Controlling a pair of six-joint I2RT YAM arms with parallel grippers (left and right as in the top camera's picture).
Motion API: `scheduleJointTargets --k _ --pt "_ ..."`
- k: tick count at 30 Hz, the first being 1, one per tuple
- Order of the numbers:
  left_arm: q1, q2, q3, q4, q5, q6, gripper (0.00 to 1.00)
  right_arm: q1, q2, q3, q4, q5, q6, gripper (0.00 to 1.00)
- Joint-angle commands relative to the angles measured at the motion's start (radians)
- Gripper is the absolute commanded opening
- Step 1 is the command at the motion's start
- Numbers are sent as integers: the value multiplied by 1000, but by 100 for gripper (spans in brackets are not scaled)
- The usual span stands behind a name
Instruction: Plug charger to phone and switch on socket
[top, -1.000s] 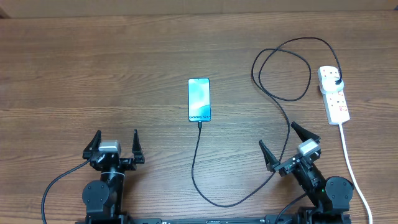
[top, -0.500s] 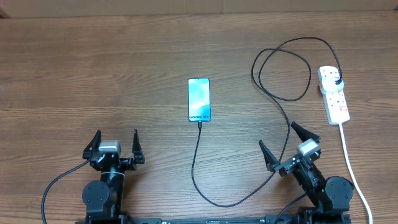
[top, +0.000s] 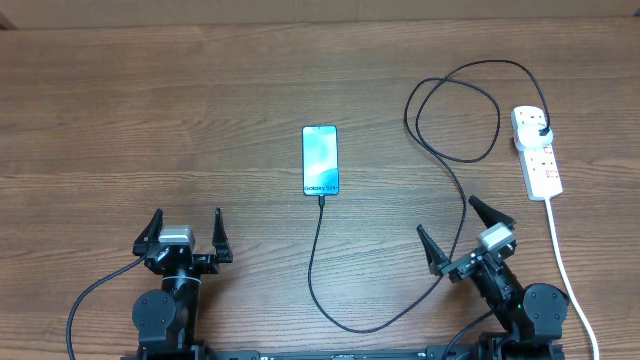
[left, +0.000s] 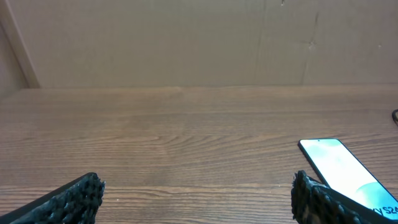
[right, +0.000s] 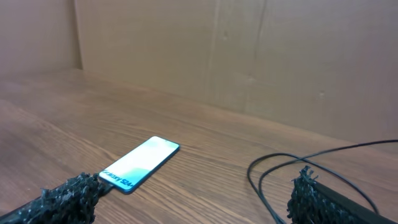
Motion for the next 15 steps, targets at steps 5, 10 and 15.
scheduleJointTargets --k 5,10,15 --pt "0 -11 -4 -2 -10 -14 100 4 -10 -11 -2 345 189 100" --pt "0 -11 -4 -2 -10 -14 100 4 -10 -11 -5 382 210 100" --pt "0 -11 -4 -2 -10 -14 100 4 -10 -11 -9 364 210 100"
